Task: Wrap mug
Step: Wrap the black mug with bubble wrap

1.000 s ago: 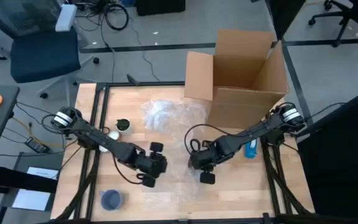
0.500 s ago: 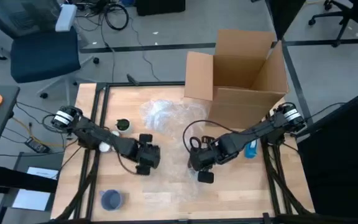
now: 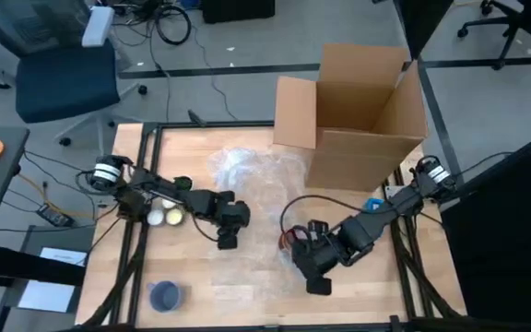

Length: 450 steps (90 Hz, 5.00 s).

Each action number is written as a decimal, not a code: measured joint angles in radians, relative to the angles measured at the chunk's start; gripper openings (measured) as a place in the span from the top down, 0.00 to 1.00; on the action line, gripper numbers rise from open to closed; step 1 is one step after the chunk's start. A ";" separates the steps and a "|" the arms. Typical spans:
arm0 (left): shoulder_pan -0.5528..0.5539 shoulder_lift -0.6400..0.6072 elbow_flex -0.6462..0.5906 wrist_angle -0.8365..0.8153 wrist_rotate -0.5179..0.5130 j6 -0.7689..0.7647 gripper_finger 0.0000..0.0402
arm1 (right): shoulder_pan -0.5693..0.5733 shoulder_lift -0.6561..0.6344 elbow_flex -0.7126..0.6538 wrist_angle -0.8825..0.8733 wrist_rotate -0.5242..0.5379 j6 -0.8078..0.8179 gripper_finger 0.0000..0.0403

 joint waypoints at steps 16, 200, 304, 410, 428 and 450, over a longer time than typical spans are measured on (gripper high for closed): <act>0.016 0.002 0.014 -0.053 -0.012 0.019 0.68 | 0.033 0.000 0.000 0.004 0.023 0.022 1.00; -0.160 -0.084 0.344 -0.358 0.098 -0.032 1.00 | 0.040 -0.002 -0.091 0.035 0.077 0.102 1.00; -0.461 -0.076 0.422 -0.101 0.094 0.083 1.00 | -0.077 0.005 -0.394 0.225 0.022 0.249 1.00; -0.313 0.090 0.422 0.227 -0.140 0.209 1.00 | -0.224 -0.116 -0.402 0.013 0.105 0.003 1.00; -0.267 0.119 0.422 0.311 -0.050 0.211 1.00 | -0.110 -0.144 -0.402 0.127 0.123 0.093 1.00; -0.215 0.141 0.423 0.410 -0.055 0.205 1.00 | -0.015 -0.130 -0.399 0.346 0.121 0.077 0.97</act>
